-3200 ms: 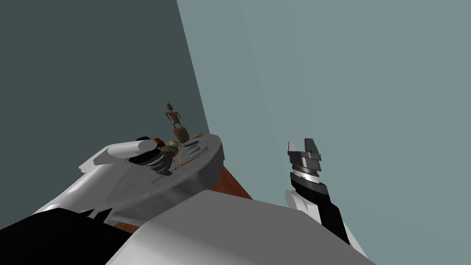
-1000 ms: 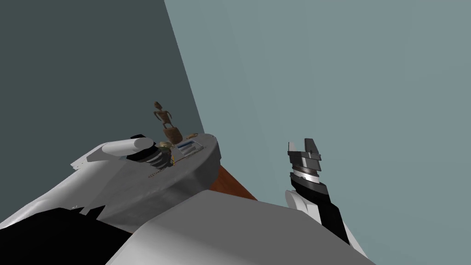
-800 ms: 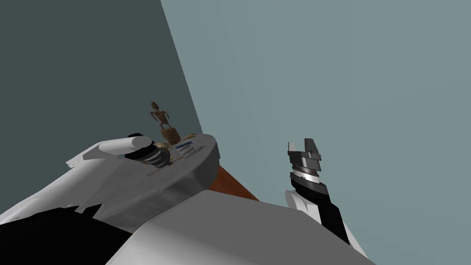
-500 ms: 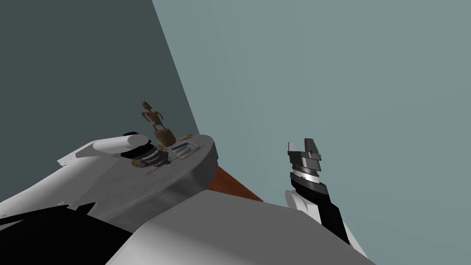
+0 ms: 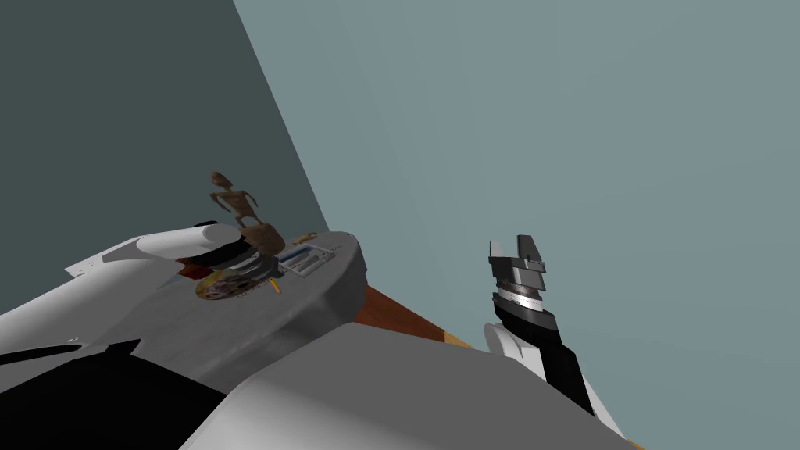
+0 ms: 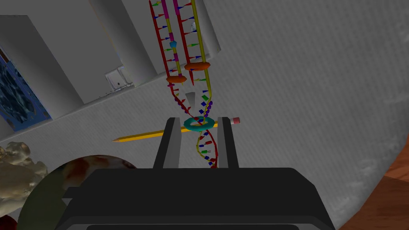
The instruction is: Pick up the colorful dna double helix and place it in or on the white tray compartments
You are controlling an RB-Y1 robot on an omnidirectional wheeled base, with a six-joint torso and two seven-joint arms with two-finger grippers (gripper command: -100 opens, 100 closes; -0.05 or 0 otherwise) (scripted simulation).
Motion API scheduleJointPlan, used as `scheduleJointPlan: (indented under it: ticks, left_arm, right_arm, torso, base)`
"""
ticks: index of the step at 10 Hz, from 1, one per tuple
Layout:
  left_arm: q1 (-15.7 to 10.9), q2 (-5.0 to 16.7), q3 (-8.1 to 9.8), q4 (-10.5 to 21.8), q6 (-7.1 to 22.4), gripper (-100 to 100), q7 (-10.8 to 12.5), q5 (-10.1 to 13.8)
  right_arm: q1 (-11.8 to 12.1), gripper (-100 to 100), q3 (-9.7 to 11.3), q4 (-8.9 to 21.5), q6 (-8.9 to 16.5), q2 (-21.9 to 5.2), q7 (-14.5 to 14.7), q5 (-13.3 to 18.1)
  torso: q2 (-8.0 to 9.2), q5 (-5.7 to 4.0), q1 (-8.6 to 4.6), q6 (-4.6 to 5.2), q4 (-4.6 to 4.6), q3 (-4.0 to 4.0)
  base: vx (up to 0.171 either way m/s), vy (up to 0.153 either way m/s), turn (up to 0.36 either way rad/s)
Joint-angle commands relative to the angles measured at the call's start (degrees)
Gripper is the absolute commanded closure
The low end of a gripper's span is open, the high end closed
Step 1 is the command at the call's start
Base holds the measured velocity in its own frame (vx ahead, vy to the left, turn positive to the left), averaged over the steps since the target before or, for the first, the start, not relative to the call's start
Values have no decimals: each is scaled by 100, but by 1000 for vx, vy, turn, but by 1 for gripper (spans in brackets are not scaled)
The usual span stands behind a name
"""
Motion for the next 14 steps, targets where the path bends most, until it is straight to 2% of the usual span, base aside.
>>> scheduleJointPlan:
  ticks: [1,2,7,8,9,10,14]
  left_arm:
    - [41,218,-87,286,-86,100,17,222]
    - [41,218,-87,340,-86,100,17,222]
    - [191,847,-373,1271,-300,100,81,924]
    - [191,847,-373,1293,-300,100,81,924]
    - [219,964,-432,1473,-332,100,96,1063]
    - [219,964,-432,1473,-332,100,96,1063]
    - [322,1374,-674,2132,-407,100,160,1586]
  right_arm:
    - [0,0,0,0,0,0,0,0]
    - [0,0,0,0,0,0,0,0]
    - [0,0,0,0,0,0,0,0]
    - [0,0,0,0,0,0,0,0]
    - [1,0,0,0,0,0,0,0]
    - [1,0,0,0,0,0,0,0]
    - [1,0,0,0,0,0,0,0]
  torso:
    - [0,0,0,0,0,0]
    - [1,1,4,1,0,1]
    - [3,1,-3,-6,0,1]
    - [1,1,-3,-6,0,0]
    - [-6,2,-9,-16,-2,-3]
    - [-10,0,-17,-12,-3,-6]
    - [-10,-2,-13,-11,-3,-6]
  base:
    - [-62,101,-223]
    - [-40,70,-51]
    - [-60,70,-174]
    - [-34,52,-59]
    - [-23,33,-69]
    - [-17,23,-54]
    - [-44,47,-141]
